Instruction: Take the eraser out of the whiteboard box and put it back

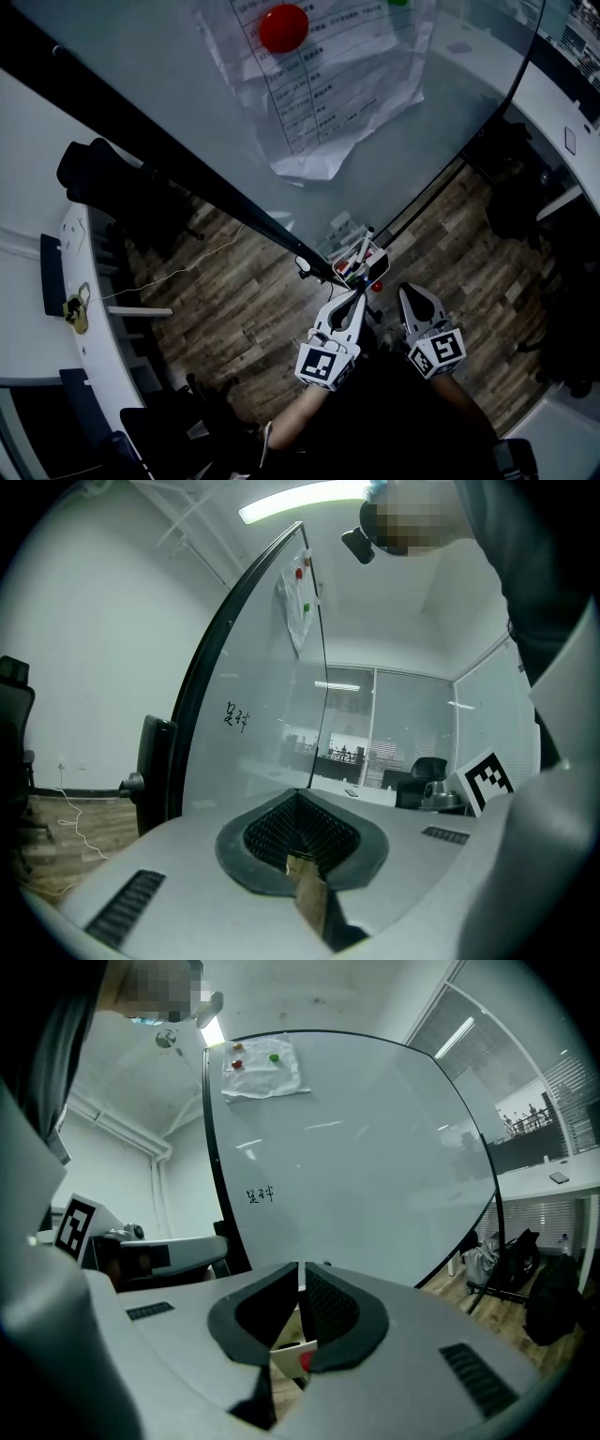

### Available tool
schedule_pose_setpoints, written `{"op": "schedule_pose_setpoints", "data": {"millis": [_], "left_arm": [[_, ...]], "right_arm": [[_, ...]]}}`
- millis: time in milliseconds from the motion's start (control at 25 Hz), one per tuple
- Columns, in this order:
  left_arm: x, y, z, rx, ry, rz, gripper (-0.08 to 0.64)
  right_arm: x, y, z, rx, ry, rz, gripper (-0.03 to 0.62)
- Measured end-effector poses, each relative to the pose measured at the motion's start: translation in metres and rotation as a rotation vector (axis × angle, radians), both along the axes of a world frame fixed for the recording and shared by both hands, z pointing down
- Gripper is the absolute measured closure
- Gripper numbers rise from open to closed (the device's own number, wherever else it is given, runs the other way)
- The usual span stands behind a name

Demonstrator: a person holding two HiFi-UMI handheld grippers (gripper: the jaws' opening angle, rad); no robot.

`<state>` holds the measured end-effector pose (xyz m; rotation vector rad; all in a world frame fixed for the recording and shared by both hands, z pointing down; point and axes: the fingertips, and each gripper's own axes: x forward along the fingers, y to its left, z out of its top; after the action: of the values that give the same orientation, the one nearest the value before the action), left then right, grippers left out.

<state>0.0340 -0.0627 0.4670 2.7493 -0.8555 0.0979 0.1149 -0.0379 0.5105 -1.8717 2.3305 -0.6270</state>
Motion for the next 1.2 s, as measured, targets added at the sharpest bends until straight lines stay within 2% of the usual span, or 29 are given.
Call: {"op": "schedule_pose_setpoints", "data": {"millis": [80, 240, 560, 1200], "left_arm": [[0.001, -0.005, 0.001, -0.003, 0.0, 0.0, 0.554], [0.001, -0.012, 0.005, -0.017, -0.01, 0.003, 0.554], [0.003, -0.022, 0.011, -0.047, -0.011, -0.002, 0.555], [0.003, -0.037, 0.029, -0.09, -0.054, 0.002, 0.554]], "right_arm": [[-0.002, -0.006, 0.005, -0.021, -0.014, -0.008, 0.57], [-0.008, -0.018, 0.019, -0.078, -0.004, -0.043, 0.461], [-0.019, -0.039, 0.043, -0.145, 0.009, -0.094, 0.341], [-0.024, -0.068, 0.07, -0.204, 0.069, -0.154, 0.295]]}}
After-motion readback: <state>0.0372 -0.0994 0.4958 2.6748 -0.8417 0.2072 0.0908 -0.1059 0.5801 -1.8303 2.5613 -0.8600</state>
